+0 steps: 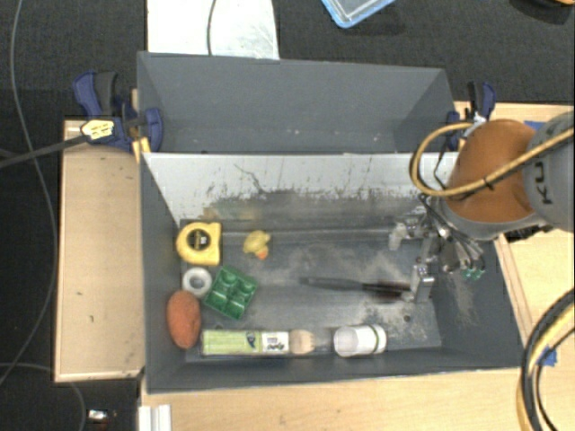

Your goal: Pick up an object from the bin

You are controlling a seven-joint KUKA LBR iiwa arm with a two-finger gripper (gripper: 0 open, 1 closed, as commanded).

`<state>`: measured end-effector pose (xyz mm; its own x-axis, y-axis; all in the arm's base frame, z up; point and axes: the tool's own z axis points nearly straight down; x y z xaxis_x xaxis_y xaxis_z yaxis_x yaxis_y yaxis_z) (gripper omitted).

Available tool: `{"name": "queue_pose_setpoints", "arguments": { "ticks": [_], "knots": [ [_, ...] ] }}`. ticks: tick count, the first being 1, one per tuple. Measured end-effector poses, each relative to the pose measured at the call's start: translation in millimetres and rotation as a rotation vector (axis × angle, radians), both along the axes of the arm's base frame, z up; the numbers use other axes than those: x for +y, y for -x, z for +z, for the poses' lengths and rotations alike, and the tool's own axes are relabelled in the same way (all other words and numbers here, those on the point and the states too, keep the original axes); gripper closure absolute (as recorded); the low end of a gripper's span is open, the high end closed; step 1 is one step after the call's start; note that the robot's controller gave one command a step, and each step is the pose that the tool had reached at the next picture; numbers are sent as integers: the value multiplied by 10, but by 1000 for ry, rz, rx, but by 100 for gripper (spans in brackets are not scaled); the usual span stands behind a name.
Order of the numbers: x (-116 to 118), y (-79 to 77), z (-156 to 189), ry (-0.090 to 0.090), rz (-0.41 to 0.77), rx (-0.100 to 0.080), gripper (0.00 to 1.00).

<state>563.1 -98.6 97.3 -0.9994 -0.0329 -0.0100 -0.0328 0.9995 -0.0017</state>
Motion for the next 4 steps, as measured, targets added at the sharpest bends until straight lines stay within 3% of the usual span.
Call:
{"name": "queue_pose_setpoints", "arguments": {
  "ticks": [1, 2, 3, 4],
  "knots": [
    [225, 320, -281, 0, 4, -2, 0],
    [188, 337, -268, 0, 14, -3, 0],
    [-128, 40, -102, -1, -68, -6, 100],
    [-125, 42, -103, -2, -67, -6, 100]
  ]
}}
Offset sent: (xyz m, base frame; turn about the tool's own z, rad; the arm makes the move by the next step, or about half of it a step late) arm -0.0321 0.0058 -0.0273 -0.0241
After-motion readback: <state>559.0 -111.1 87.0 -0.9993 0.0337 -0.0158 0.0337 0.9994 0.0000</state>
